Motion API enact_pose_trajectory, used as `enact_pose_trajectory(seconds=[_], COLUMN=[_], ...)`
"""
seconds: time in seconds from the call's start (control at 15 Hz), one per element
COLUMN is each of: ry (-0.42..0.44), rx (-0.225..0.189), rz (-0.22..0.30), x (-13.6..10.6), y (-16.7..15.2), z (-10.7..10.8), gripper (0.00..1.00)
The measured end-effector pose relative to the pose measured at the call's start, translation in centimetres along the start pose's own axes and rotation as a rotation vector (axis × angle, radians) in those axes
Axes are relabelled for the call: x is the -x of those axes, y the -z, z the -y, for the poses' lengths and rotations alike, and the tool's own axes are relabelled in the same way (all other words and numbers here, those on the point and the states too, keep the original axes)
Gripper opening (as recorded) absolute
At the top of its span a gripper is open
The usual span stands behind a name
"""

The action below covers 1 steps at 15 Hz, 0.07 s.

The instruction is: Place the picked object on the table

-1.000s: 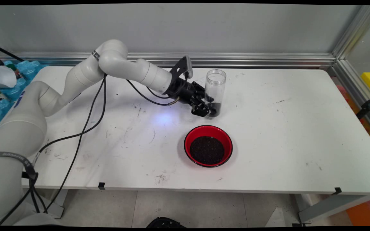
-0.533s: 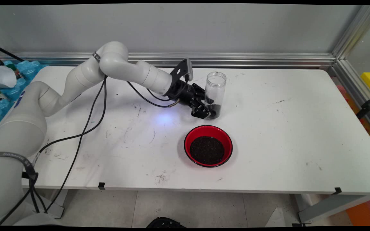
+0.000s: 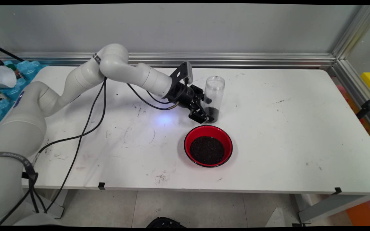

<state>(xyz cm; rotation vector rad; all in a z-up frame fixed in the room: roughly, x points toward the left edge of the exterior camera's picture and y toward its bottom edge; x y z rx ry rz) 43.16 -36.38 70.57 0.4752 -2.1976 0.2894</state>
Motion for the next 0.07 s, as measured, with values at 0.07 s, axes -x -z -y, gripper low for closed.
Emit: enact_pose_trajectory(seconds=[0.07], ry=[-0.001], rx=[0.001], rz=[0.002], x=[0.06], y=[0.02], z=[-0.05], gripper=[1.00])
